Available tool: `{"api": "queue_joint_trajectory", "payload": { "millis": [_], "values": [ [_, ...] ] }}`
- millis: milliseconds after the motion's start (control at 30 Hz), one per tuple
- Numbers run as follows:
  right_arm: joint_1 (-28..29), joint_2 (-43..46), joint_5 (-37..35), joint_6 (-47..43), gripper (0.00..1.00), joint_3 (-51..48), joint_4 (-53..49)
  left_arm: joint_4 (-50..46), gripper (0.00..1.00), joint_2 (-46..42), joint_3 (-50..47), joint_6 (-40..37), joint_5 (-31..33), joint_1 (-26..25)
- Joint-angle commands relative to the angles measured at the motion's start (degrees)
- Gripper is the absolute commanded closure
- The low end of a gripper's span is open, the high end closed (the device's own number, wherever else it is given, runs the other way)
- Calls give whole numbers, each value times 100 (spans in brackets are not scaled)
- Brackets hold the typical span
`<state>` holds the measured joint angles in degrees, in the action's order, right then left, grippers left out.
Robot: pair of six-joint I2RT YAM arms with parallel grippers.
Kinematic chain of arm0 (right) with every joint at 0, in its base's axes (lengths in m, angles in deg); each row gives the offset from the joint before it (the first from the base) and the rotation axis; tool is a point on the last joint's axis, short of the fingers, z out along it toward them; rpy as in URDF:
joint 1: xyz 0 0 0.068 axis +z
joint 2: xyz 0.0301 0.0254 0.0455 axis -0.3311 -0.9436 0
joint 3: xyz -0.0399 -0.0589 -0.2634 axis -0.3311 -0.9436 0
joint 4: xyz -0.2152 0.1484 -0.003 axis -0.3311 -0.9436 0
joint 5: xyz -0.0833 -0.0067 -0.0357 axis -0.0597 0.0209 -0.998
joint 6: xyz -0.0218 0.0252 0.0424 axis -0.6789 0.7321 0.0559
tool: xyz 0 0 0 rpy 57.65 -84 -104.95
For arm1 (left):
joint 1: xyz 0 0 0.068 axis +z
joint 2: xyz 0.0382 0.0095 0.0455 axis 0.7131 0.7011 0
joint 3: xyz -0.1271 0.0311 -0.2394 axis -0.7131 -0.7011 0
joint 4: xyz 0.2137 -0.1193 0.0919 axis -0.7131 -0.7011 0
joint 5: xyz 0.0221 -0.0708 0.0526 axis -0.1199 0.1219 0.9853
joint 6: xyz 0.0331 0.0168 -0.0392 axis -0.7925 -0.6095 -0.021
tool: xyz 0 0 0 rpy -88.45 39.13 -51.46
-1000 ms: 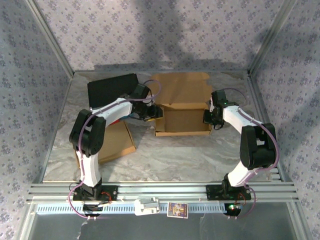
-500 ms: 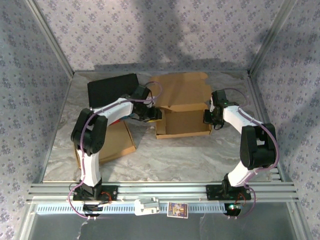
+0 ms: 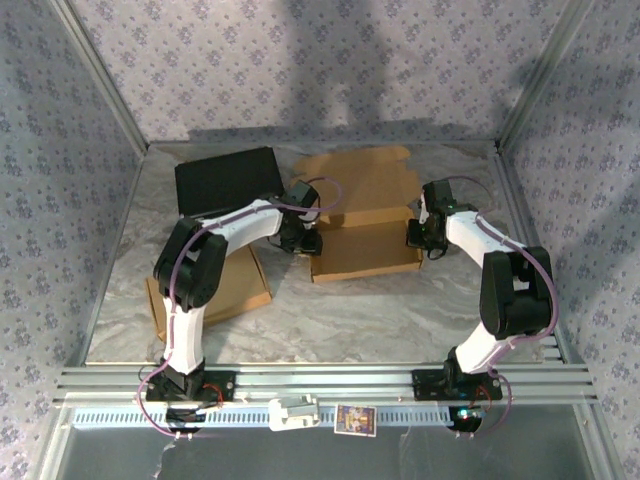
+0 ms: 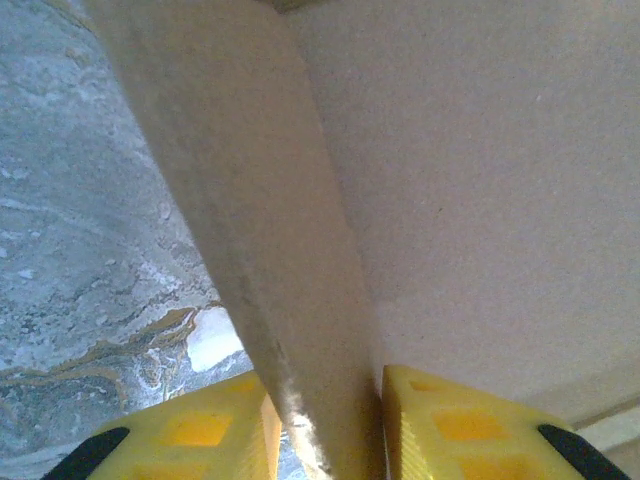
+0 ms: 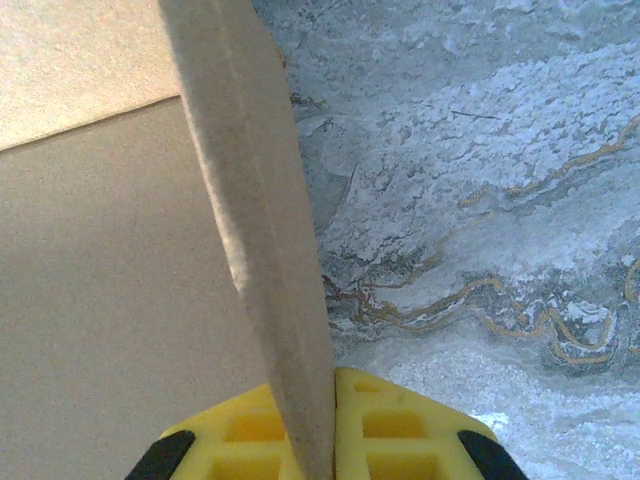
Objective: Fold the paper box
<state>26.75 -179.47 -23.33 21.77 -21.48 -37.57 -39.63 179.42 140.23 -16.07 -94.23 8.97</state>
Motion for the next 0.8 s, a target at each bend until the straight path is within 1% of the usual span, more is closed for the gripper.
{"api": "queue_joint_trajectory", "payload": {
  "millis": [0,67,200,300,433,467,500,600,667,700,767],
  "values": [
    [-4,119,100,68,100,241,26,-501,70,154,160,-129,389,-70],
    [6,152,86,81,100,241,34,-566,73,202,208,-111,462,-83],
    [48,232,58,123,100,215,39,-787,84,355,408,-72,641,-150],
    [112,309,2,168,100,193,30,-1082,92,386,634,26,938,-248],
    [198,430,-127,246,100,186,12,-1566,100,446,970,245,1270,-363],
    [217,438,-120,264,100,190,9,-1637,100,447,1023,300,1330,-389],
    [218,450,-113,277,100,180,21,-1666,100,448,1040,372,1344,-397],
    [234,432,-41,310,100,127,81,-1450,99,415,972,515,1101,-418],
    [241,403,41,336,100,56,138,-1359,89,455,994,583,956,-422],
    [234,385,76,341,100,25,156,-1351,82,470,1026,614,921,-426],
    [230,370,100,336,100,-28,154,-1326,71,446,1071,662,899,-418]
  ]
}}
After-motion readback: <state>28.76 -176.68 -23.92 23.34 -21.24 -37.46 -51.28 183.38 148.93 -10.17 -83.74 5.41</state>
